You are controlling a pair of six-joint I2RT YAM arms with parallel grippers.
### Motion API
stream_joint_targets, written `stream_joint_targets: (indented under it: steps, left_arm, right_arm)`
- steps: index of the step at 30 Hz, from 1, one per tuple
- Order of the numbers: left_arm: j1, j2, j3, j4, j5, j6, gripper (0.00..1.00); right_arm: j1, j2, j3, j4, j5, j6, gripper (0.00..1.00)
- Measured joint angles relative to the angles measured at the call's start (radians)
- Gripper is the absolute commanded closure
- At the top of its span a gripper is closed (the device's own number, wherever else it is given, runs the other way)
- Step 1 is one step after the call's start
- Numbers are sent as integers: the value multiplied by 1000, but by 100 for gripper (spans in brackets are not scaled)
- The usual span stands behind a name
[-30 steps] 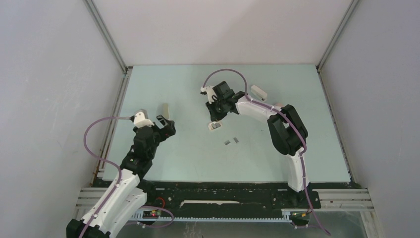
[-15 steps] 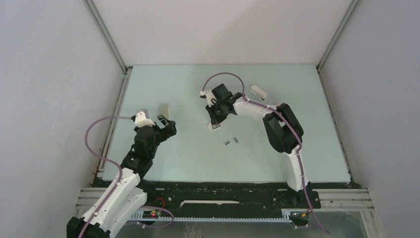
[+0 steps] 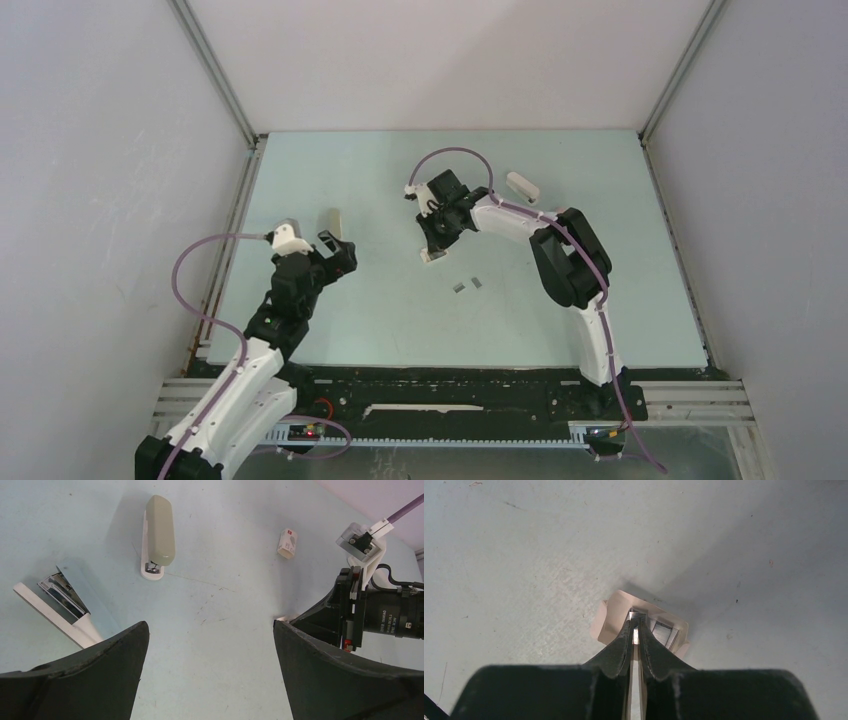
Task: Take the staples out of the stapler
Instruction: Place the staple in the staple box, then adjust the staple box at the center of the board.
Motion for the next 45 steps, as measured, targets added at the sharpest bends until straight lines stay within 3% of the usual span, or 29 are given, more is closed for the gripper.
stream_joint_targets:
  steps: [7,12,19,27,38,45]
  left_arm:
    - [0,23,-14,76,59,2,0]
    - [0,90,-32,166,157,6,0]
    - [1,257,-26,256,278,10,4]
    - [-11,553,136,256,384,-10,20]
    - [-56,959,521,138,495,-25,63]
    - [-84,1161,692,35,538,-33,70]
  right_arm:
    - [-19,-51,-45,0,-41,-24,79]
    - [-46,-180,-100,0,-145,-67,71]
    - [-120,-393,-220,-5,-323,-155,71]
    - [-208,-447,-351,-24,-421,-222,72]
    - [-213,-439,-443,21,-437,-163,84]
    - [-214,-365,-453,100,-427,-50,88]
